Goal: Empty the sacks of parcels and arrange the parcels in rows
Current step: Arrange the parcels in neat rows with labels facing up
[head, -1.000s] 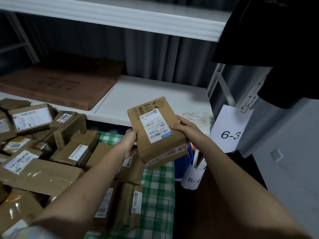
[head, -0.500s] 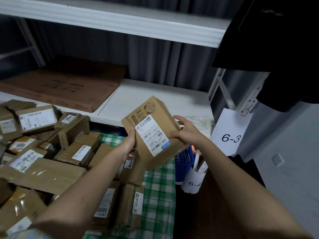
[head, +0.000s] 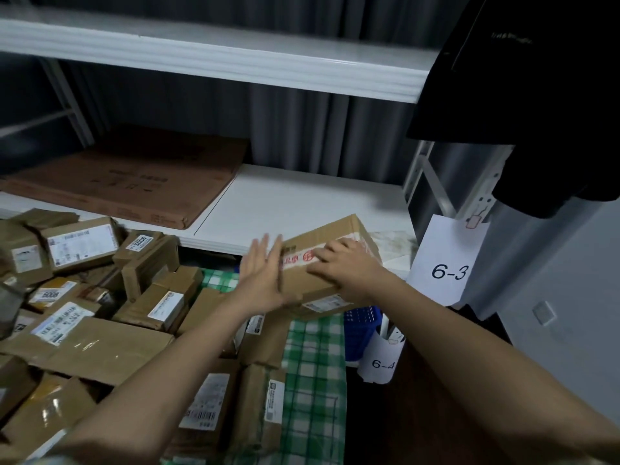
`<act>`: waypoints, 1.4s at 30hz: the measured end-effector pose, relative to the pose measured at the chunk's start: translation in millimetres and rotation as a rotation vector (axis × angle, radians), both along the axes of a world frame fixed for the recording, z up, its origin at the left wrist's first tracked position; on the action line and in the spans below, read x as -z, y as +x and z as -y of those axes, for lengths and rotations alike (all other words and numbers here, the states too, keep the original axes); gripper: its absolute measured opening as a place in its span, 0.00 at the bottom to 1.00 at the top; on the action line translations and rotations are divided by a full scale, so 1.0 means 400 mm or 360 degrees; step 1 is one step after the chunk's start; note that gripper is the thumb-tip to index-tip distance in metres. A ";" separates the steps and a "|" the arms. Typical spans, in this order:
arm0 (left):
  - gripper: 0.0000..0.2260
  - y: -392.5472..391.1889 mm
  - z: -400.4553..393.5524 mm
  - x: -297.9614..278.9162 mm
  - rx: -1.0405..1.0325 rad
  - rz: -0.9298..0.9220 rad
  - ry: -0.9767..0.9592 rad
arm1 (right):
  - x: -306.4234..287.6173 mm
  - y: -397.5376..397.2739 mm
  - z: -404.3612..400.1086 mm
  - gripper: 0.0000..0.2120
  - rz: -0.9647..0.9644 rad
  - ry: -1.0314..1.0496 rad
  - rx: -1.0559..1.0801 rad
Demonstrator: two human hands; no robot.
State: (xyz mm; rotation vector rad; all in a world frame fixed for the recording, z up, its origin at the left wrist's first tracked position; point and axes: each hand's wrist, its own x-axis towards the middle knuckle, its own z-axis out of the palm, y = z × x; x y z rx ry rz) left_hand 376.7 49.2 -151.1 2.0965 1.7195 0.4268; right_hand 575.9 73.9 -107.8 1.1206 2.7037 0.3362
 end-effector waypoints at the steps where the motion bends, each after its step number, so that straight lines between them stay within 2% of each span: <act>1: 0.59 0.009 0.000 -0.002 0.0141 -0.0147 -0.0037 | 0.004 -0.002 0.003 0.29 0.0026 0.0027 -0.0062; 3: 0.63 0.020 -0.005 0.000 0.0263 -0.0369 -0.0131 | 0.006 -0.002 0.008 0.28 0.0039 0.0073 -0.0179; 6: 0.67 0.018 -0.016 0.008 0.0282 -0.0508 -0.0204 | 0.006 -0.001 0.021 0.26 -0.0012 0.0064 -0.0308; 10: 0.67 0.014 -0.015 0.015 0.0331 -0.0467 -0.0285 | 0.004 0.003 0.037 0.23 -0.0010 0.0046 -0.0389; 15: 0.64 0.022 -0.004 0.025 0.0285 -0.0404 -0.0174 | -0.004 0.009 0.036 0.23 0.0002 0.0029 -0.0400; 17: 0.62 0.030 -0.004 0.030 0.0269 -0.0322 -0.0160 | 0.000 0.015 0.023 0.27 -0.0067 -0.0005 -0.0372; 19: 0.59 0.022 -0.011 0.044 0.0141 -0.0150 -0.0267 | 0.011 0.034 0.010 0.31 -0.0283 0.0108 -0.0329; 20: 0.58 0.012 -0.019 0.060 0.0042 -0.0034 -0.0352 | 0.012 0.046 0.005 0.33 -0.0450 0.0186 -0.0246; 22: 0.55 -0.005 -0.019 0.085 -0.0177 0.0321 -0.0519 | 0.021 0.078 0.004 0.36 -0.0819 0.0151 0.0163; 24: 0.50 -0.012 -0.011 0.109 -0.0347 0.0823 -0.0656 | 0.063 0.106 0.006 0.43 -0.1255 -0.0191 0.0745; 26: 0.45 -0.011 -0.001 0.128 -0.0459 0.1168 -0.0808 | 0.117 0.128 0.014 0.48 -0.1799 -0.0607 0.1133; 28: 0.52 -0.016 0.005 0.156 -0.0548 0.1290 -0.0978 | 0.175 0.142 0.027 0.46 -0.2166 -0.1026 0.1386; 29: 0.55 -0.018 0.006 0.174 -0.0578 0.1291 -0.1035 | 0.205 0.145 0.038 0.42 -0.2207 -0.1272 0.1519; 31: 0.53 -0.013 0.007 0.205 -0.0591 0.1321 -0.1153 | 0.275 0.150 0.056 0.35 -0.2195 -0.1781 0.1699; 33: 0.48 0.003 0.009 0.223 -0.0553 0.1390 -0.1247 | 0.340 0.151 0.078 0.38 -0.2217 -0.2157 0.1771; 34: 0.47 0.010 0.011 0.226 -0.0528 0.1408 -0.1280 | 0.359 0.156 0.087 0.39 -0.2249 -0.2240 0.1826; 35: 0.46 0.015 0.013 0.237 -0.0516 0.1419 -0.1325 | 0.374 0.158 0.096 0.36 -0.2303 -0.2298 0.1867; 37: 0.41 0.020 0.013 0.253 -0.0440 0.1387 -0.1406 | 0.400 0.171 0.110 0.21 -0.2482 -0.2344 0.1851; 38: 0.42 0.020 0.011 0.270 -0.0405 0.1364 -0.1455 | 0.405 0.177 0.117 0.16 -0.2542 -0.2408 0.1818; 39: 0.45 0.023 0.012 0.277 -0.0407 0.1333 -0.1502 | 0.414 0.184 0.122 0.15 -0.2565 -0.2446 0.1817; 40: 0.48 0.026 0.011 0.288 -0.0398 0.1312 -0.1534 | 0.428 0.191 0.123 0.19 -0.2555 -0.2488 0.1845; 42: 0.44 0.042 0.013 0.297 -0.0364 0.1274 -0.1560 | 0.449 0.202 0.123 0.27 -0.2478 -0.2488 0.1994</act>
